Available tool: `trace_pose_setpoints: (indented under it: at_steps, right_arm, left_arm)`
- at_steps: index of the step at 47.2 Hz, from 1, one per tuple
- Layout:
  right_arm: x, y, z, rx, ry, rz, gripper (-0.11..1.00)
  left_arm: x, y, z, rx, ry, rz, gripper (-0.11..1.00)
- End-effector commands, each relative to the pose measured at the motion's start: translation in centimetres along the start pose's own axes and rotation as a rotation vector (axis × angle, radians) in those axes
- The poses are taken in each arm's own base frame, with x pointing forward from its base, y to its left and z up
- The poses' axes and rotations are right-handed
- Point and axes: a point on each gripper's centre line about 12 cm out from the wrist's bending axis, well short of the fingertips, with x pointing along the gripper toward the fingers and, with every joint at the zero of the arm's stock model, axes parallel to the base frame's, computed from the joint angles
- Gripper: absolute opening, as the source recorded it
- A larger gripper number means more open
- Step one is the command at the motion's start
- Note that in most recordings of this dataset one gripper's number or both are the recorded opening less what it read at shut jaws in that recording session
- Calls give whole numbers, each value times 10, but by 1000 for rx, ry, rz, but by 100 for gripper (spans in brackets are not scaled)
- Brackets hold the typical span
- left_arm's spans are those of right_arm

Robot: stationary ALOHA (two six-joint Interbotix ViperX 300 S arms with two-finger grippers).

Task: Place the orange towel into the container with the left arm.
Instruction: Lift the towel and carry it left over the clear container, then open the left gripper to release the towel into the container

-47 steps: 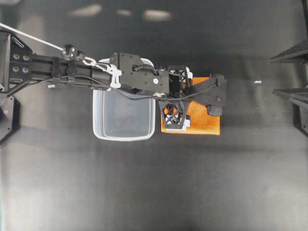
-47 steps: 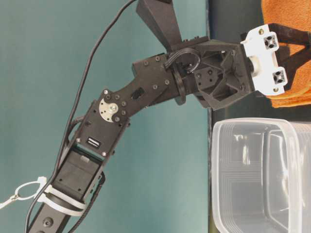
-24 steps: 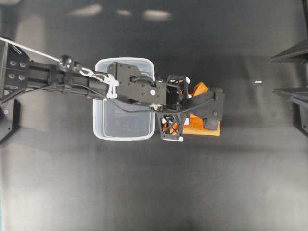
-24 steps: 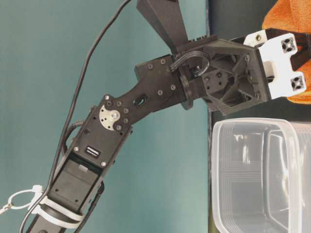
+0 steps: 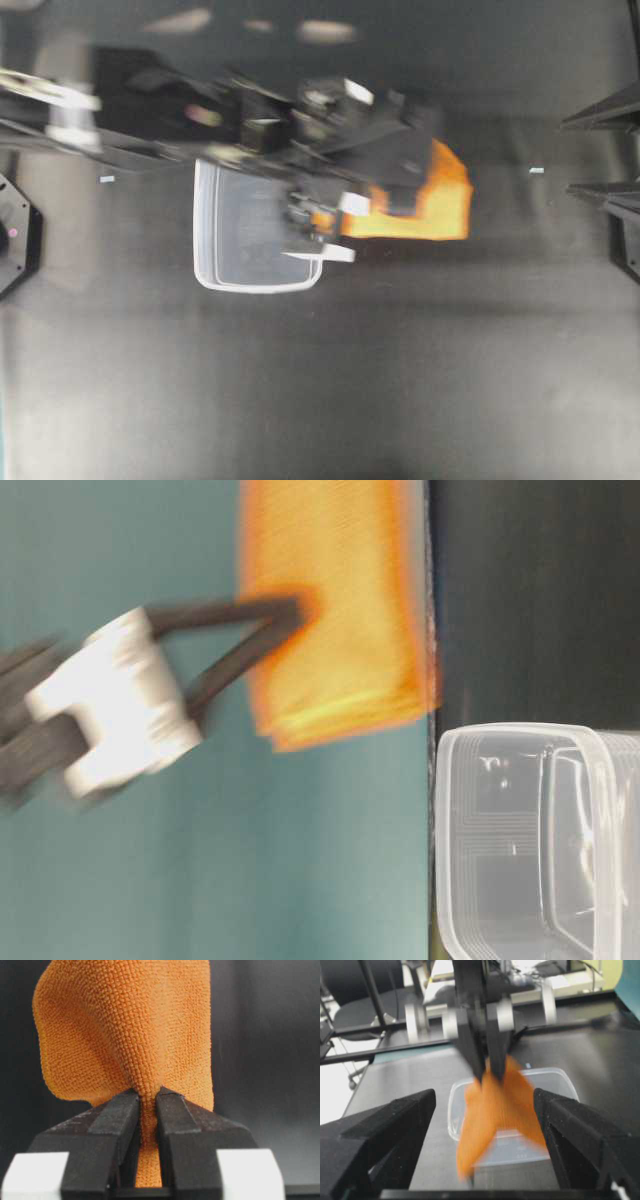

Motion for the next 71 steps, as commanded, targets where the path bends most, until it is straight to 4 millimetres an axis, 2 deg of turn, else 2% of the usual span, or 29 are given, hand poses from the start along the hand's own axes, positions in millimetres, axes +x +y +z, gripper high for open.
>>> trace_pose_setpoints:
  at_steps: [1, 8, 19, 30, 44, 47, 54, 58, 61, 66, 71]
  right_arm:
    - [1, 0, 4, 6, -14, 0, 77]
    - [1, 1, 6, 6, -26, 3, 77]
    - [1, 0, 6, 6, -38, 3, 77]
    - [2, 0, 6, 8, -38, 3, 76]
    - [2, 0, 6, 9, -38, 3, 76]
    - [2, 0, 6, 11, -38, 3, 76]
    - [2, 0, 6, 11, -38, 3, 76]
    - [1, 0, 6, 11, -40, 3, 76]
    - [1, 0, 6, 11, -41, 3, 76]
    - [1, 1, 7, 11, -43, 3, 76]
    - [1, 1, 7, 11, -44, 3, 76]
  left_arm:
    - [-36, 7, -15, -16, 6, 15, 7]
    - [-44, 7, -63, -30, 68, 14, 7]
    - [-38, 8, -106, -46, 49, 28, 7]
    - [-24, 4, -119, -41, 70, 22, 7]
    - [-4, 4, -121, -38, 68, 21, 8]
    - [1, 4, -125, -39, 78, 20, 20]
    - [9, 4, -130, -53, 114, 15, 67]
    - [8, 4, -128, -52, 111, 15, 85]
    - [5, 5, -123, -49, 96, 18, 91]
    - [-3, 7, -111, -55, 55, 25, 90]
    - [-30, 11, -95, -55, -29, 41, 90]
